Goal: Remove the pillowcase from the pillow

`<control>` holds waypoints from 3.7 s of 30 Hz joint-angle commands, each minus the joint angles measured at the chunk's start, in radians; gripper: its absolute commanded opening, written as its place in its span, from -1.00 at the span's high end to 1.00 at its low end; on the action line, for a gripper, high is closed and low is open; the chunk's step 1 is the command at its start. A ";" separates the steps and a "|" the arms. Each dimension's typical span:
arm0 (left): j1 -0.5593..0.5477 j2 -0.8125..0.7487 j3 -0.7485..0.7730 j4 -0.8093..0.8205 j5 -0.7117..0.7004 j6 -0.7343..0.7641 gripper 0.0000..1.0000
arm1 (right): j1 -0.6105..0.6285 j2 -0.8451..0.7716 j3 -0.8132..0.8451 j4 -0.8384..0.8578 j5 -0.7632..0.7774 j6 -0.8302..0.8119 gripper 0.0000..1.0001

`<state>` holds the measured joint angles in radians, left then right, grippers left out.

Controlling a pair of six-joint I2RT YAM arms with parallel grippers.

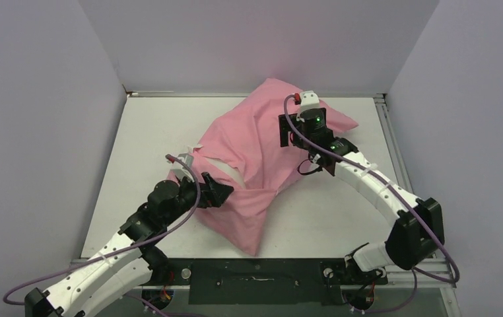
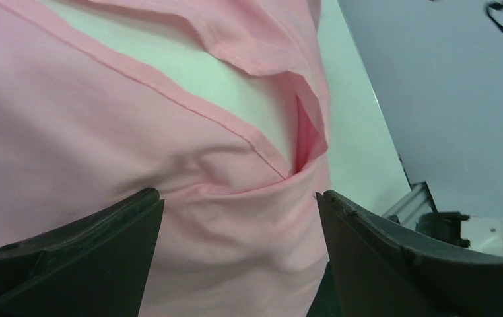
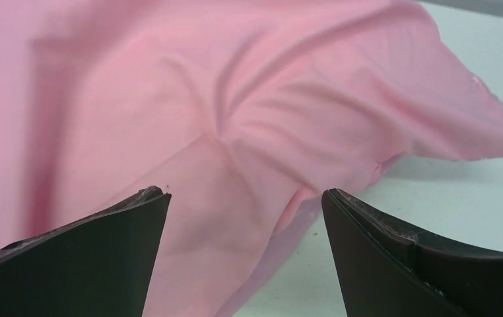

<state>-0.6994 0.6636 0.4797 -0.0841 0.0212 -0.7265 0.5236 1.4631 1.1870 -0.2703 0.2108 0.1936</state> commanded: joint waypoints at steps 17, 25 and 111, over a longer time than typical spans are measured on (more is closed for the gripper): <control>0.055 -0.005 0.051 -0.082 -0.505 -0.028 -0.94 | 0.264 0.043 -0.046 0.217 -0.219 -0.040 -0.79; 0.138 0.242 0.091 0.084 -0.266 0.002 -0.94 | 0.265 -0.015 -0.180 0.135 -0.059 0.063 -0.79; 0.359 0.222 -0.206 0.435 0.217 -0.111 0.74 | 0.535 0.044 0.202 -0.138 0.004 -0.172 -0.79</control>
<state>-0.3138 0.9203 0.2779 0.2535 0.1814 -0.8276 1.0069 1.4086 1.3285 -0.3527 0.2253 0.0658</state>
